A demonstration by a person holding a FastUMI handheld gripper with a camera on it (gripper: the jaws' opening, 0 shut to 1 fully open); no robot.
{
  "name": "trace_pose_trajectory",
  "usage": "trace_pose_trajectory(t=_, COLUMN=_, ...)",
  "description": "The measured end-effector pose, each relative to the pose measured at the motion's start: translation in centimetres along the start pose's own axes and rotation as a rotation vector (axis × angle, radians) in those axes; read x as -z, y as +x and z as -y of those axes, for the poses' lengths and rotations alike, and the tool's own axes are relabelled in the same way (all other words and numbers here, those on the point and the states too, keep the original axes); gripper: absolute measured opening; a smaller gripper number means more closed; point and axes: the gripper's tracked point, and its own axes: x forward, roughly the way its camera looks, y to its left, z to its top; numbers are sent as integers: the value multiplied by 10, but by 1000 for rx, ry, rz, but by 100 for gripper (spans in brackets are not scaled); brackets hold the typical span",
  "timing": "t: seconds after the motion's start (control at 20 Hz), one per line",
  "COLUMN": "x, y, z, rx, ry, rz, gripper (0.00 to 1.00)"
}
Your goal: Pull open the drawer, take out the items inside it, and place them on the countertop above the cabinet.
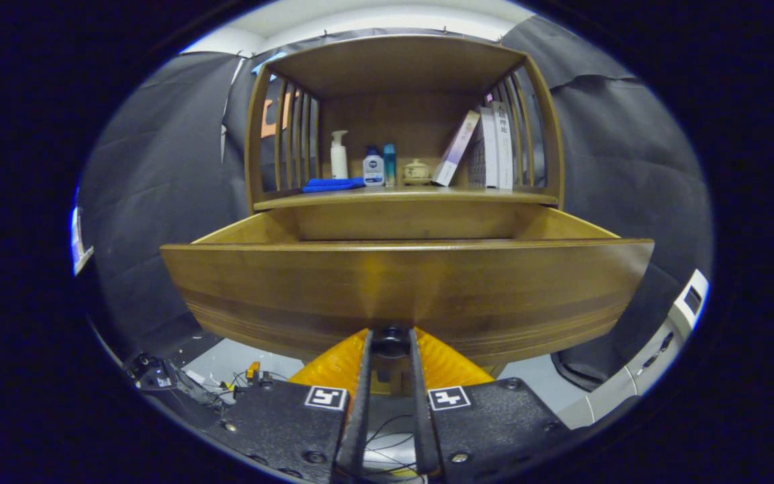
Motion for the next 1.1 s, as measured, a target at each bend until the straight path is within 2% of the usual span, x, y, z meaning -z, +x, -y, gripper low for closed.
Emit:
trace_pose_trajectory(t=0.05, x=-6, y=-4, z=1, rx=5, ry=-14, rz=11, gripper=33)
trace_pose_trajectory(t=0.25, x=-54, y=-31, z=3, rx=16, ry=-62, rz=136, gripper=60)
trace_pose_trajectory(t=0.5, x=-114, y=-48, z=7, rx=-21, ry=-15, rz=223, gripper=93)
trace_pose_trajectory(t=0.65, x=-149, y=-43, z=14, rx=-13, ry=12, rz=245, gripper=99)
trace_pose_trajectory(t=0.8, x=-187, y=-30, z=18, rx=0, ry=-4, rz=224, gripper=99)
trace_pose_trajectory(t=0.95, x=-213, y=-5, z=18, rx=-5, ry=10, rz=136, gripper=99)
trace_pose_trajectory(t=1.1, x=-219, y=28, z=10, rx=-55, ry=81, rz=-14, gripper=99)
